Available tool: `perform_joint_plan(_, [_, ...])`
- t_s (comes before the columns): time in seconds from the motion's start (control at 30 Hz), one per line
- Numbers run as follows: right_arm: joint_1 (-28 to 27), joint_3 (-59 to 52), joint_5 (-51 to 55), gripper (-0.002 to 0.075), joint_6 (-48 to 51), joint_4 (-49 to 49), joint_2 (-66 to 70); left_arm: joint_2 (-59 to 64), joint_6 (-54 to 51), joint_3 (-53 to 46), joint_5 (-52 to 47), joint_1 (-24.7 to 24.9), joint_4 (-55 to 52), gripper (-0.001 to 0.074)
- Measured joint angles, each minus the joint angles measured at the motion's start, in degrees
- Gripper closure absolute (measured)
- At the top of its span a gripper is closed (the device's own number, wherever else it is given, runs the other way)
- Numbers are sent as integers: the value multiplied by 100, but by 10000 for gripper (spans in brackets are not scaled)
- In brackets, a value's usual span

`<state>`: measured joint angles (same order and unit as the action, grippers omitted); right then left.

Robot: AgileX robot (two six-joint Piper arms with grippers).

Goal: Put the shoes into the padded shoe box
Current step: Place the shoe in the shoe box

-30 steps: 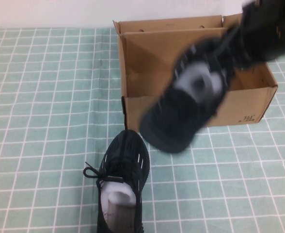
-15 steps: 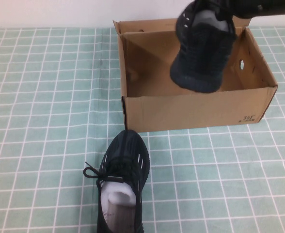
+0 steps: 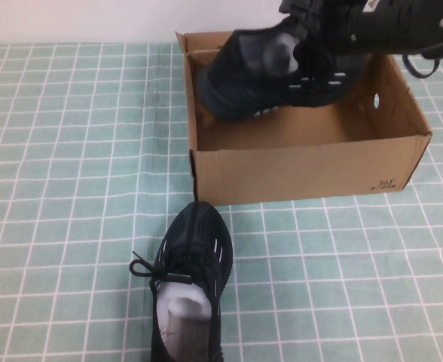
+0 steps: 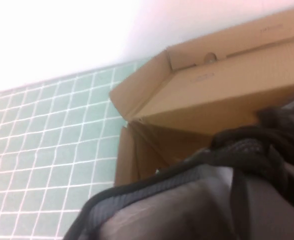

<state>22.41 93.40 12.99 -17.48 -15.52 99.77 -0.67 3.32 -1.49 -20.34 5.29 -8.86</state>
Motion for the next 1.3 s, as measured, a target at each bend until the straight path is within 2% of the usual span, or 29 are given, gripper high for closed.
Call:
perform_joint_plan(0.63, [0,0,-1204,732,198,140,1030,0,0,0,-9,0,0,739])
perform_joint_plan(1.03, [0,0,-1299,726,991,178,1265,0,0,0,-9,0,0,739])
perform_joint_plan(1.13, [0,0,-1299,666,1108,178,1254,0,0,0,-9,0,0,739])
perform_joint_plan(1.3, [0,0,-1299,475,1108,178,1148,0,0,0,-9,0,0,739])
